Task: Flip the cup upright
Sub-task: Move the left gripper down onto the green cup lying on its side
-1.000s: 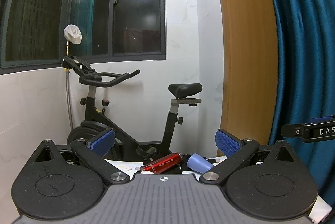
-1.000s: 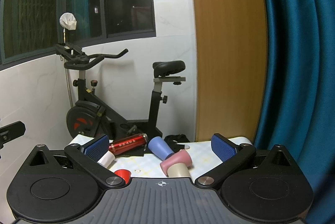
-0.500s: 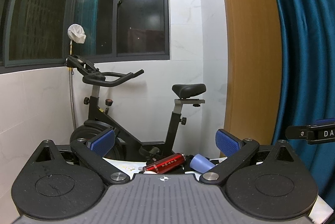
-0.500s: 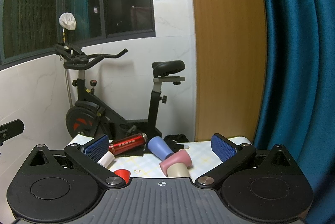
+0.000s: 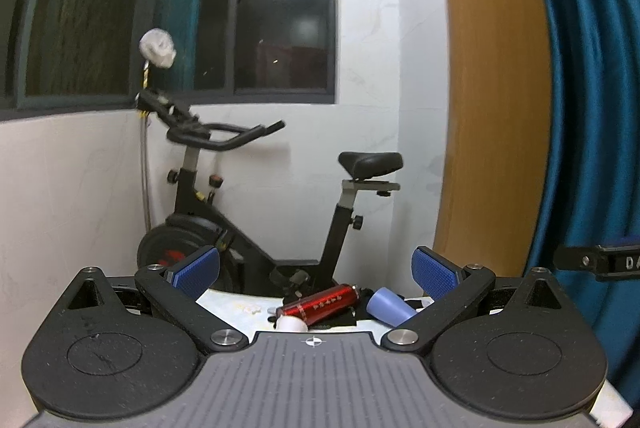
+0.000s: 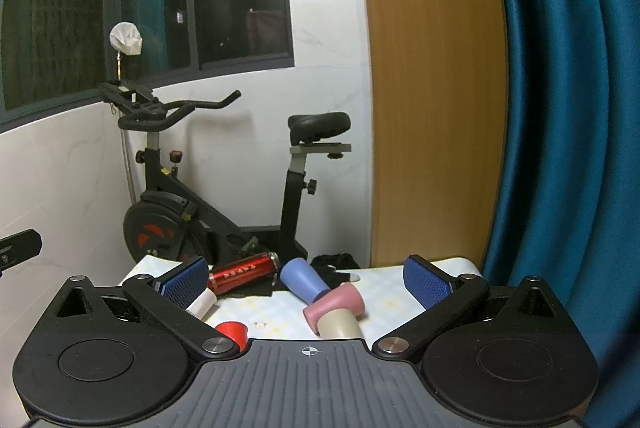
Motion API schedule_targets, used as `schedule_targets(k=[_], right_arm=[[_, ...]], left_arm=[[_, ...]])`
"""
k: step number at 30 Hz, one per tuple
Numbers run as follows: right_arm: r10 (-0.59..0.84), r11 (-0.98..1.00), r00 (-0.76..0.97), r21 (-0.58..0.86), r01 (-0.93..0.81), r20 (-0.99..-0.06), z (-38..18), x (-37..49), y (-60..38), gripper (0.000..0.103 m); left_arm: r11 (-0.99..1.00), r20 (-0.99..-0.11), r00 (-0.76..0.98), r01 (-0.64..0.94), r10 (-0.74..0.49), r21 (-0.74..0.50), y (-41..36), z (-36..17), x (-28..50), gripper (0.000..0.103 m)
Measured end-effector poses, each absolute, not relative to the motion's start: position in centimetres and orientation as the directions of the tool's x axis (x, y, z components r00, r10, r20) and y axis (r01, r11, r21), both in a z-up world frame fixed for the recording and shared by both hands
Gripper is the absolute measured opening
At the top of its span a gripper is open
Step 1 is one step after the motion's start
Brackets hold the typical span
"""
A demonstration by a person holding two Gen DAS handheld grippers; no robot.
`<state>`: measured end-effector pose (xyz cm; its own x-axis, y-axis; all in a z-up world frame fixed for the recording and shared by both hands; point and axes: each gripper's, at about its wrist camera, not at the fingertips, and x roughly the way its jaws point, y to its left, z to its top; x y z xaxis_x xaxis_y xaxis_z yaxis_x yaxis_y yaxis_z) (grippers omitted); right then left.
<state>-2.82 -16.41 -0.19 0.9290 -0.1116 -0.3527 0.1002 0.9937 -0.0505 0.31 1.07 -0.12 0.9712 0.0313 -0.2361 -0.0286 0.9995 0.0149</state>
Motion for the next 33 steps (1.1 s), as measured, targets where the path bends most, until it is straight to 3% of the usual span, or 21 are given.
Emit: schedule_targets(k=[5,18,30,33], right_arm=[[-0.106,0.994,0.916,-0.037,0.099,-0.386,-1.4,-1.5,-17.2,0.103],[-0.086,0.987,0.818,0.064,0.148,-0.569,-11.2,5.8,-18.6,0.103],[-0.109,0.983,0.746,0.037,0.177,-0.657,-16.0,12.0,-18.4,0.103],[-0.123,0.98,0.725,0.034,0.198,-0.678,-17.0,12.8,-19.1,0.103]], left_arm=[[0.998,-0.303,0.952,-0.049,0.035,-0.037,3.0,-1.1,1.8,0.103],[0.95,-0.553,0.8,-0.308,0.23,-0.05,13.7,-10.2,8.2,0.101],[0.882,-0.693,0.705,-0.411,0.148,-0.23,21.2,-18.9,19.2,0.091],[0.854,-0.722,0.683,-0.437,0.112,-0.281,21.9,-21.2,21.4,0.085]])
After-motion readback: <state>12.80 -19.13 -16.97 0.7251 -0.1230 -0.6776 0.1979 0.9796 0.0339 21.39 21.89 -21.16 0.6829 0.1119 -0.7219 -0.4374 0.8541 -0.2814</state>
